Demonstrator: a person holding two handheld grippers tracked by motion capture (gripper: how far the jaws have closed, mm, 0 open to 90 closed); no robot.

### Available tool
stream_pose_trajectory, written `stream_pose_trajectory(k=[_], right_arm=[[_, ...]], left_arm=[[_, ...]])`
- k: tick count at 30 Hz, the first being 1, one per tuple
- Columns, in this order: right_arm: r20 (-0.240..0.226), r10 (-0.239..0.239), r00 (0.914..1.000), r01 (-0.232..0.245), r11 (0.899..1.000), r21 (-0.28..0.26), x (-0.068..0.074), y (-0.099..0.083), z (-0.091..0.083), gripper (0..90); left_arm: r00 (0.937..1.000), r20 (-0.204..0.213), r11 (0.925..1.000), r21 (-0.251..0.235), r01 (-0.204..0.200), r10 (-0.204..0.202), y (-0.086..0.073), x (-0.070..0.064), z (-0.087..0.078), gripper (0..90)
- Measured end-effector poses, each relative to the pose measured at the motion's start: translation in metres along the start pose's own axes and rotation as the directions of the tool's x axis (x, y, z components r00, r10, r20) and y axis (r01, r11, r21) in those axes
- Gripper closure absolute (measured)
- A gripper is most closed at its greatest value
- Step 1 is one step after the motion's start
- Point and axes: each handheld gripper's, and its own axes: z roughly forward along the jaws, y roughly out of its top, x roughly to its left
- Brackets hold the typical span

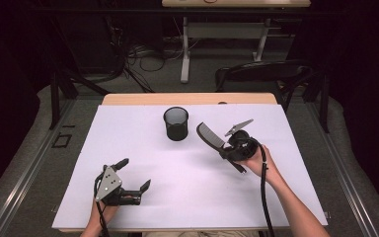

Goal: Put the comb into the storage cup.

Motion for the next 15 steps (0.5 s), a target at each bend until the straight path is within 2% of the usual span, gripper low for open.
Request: stream_pose_trajectory(k=[15], right_arm=[[0.017, 0.009, 0.9998, -0.007, 0.993, -0.12, 0.0015, -0.0028, -0.0065, 72.0]], left_arm=[[1.0, -0.005, 1.0, 0.006, 0.007, -0.007, -0.0007, 0.0013, 0.0023, 0.1]])
